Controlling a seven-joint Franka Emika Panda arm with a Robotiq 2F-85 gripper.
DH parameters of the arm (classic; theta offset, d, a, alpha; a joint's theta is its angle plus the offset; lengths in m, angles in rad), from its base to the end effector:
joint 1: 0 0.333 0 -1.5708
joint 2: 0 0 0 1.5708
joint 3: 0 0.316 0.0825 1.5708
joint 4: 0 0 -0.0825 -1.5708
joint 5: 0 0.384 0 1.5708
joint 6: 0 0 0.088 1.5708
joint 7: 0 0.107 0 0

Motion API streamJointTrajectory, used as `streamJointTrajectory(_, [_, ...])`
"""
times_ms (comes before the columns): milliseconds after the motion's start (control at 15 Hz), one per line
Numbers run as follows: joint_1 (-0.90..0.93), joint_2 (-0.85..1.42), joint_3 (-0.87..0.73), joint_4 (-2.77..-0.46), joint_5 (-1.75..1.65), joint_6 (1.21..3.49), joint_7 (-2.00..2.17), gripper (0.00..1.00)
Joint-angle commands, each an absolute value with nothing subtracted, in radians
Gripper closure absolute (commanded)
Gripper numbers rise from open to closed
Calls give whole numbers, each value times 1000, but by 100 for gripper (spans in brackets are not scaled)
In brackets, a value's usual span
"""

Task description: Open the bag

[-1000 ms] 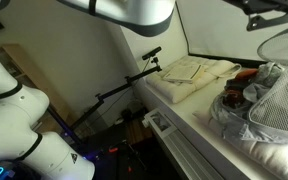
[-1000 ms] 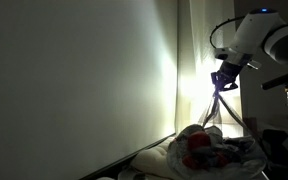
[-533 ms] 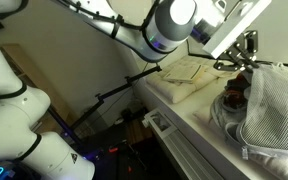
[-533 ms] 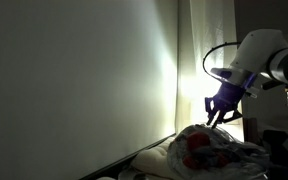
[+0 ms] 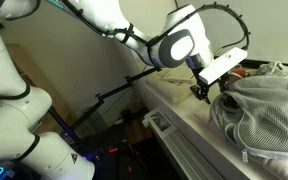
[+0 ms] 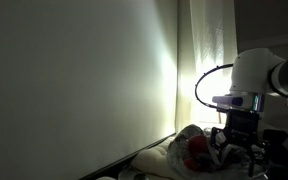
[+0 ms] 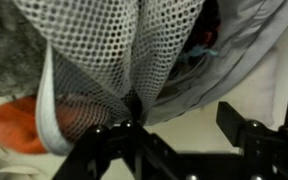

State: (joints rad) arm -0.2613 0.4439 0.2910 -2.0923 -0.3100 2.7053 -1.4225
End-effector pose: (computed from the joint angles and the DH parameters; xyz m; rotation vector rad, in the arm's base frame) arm 0.6016 0.0246 0.2345 1.9864 2.2208 0.1929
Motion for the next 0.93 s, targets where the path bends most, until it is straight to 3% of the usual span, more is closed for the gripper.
streamJointTrajectory(0, [-138,456,172,-2046,-337,2584,-1446,0])
streamJointTrajectory(133, [-79,465,117,-2029,-379,2543,-1426,0])
streamJointTrajectory(200, [-53,467,95,-2025,-402,2533,-1419,7])
streamJointTrajectory(267, [-29,468,76,-2019,-425,2522,-1411,25])
streamJointTrajectory(867, [64,447,3,-2000,-564,2521,-1384,94])
